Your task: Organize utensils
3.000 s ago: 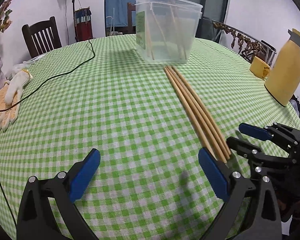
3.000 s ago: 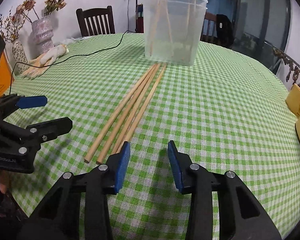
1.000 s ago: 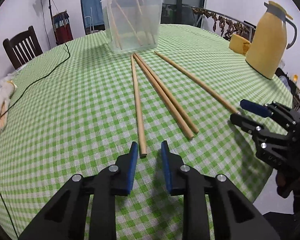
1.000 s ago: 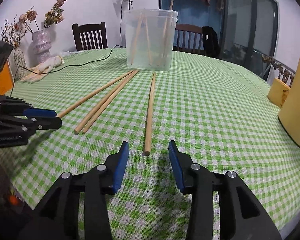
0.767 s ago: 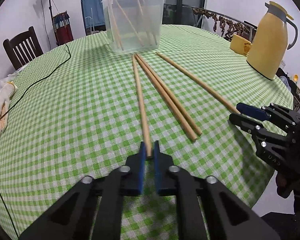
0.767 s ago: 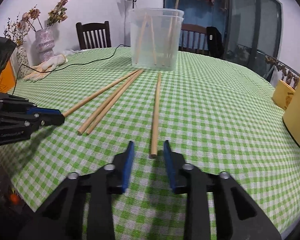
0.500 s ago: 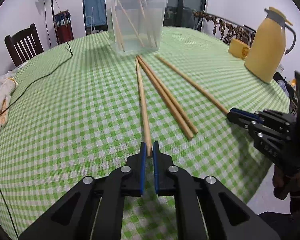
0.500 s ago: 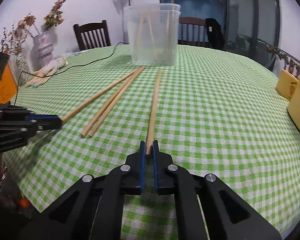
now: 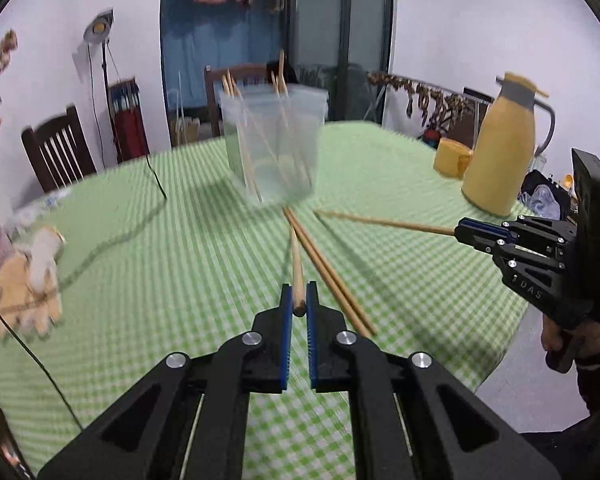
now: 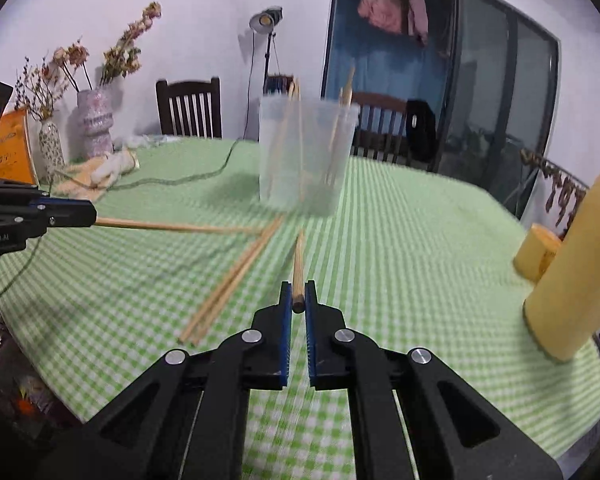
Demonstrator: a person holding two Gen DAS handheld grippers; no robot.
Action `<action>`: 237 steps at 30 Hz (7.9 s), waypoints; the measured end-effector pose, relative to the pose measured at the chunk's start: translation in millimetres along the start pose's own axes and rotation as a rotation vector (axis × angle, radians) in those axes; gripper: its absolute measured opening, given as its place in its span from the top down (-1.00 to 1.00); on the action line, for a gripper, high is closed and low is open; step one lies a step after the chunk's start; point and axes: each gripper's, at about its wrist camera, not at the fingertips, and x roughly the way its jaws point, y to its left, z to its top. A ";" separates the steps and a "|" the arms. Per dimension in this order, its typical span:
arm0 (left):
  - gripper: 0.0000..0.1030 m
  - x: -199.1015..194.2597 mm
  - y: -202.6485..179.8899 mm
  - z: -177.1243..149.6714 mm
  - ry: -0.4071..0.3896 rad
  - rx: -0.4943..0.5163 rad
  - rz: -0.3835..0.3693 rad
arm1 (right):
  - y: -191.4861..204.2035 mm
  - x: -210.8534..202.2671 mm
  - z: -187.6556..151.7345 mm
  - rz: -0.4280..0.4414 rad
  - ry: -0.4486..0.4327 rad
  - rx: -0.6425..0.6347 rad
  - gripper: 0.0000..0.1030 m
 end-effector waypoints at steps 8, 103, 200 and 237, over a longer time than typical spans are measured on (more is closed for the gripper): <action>0.93 -37.1 26.5 38.6 -0.061 -0.005 -0.035 | -2.6 -22.5 39.6 0.003 -0.064 -0.065 0.88; 0.83 219.6 150.5 377.5 0.009 -0.033 -0.069 | -130.5 262.2 333.3 0.236 0.133 0.178 -0.05; -0.86 27.3 35.0 -61.6 -0.014 -0.218 0.217 | 52.1 113.4 -25.9 -0.046 0.308 0.063 -0.40; 0.91 112.2 -54.0 -47.4 0.217 0.042 0.060 | -26.8 57.9 -72.3 0.026 0.226 0.157 0.88</action>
